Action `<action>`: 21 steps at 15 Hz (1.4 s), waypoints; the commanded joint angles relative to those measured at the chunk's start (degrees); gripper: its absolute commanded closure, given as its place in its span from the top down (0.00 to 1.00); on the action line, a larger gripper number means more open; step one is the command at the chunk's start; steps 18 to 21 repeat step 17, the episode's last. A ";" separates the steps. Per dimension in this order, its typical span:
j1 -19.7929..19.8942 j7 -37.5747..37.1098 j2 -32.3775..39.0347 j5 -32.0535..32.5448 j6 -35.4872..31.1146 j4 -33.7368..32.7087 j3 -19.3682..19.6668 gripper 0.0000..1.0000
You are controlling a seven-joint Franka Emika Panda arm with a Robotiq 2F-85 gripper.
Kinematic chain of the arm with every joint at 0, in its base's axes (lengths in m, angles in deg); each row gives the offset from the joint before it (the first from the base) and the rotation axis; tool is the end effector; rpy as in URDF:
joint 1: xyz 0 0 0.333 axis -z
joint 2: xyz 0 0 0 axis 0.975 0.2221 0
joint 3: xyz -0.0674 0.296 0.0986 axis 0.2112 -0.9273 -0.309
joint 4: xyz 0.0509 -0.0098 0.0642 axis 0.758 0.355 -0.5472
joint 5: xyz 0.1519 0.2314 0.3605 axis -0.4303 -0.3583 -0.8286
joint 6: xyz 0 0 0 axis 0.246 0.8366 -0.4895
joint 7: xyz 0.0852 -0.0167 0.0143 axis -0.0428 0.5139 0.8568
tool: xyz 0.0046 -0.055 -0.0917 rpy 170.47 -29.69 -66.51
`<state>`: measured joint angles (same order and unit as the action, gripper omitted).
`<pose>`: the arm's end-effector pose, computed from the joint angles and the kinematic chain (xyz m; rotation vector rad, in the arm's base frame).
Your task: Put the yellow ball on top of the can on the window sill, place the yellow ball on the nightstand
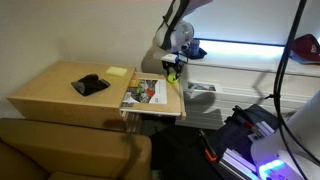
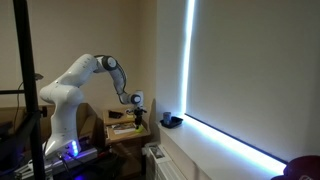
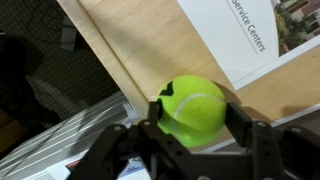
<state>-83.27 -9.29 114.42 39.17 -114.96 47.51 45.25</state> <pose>0.6475 -0.0491 0.0577 2.4871 -1.6868 -0.0493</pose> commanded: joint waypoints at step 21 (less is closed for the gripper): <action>1.91 8.26 -16.20 -3.23 2.57 7.94 -1.50 1.00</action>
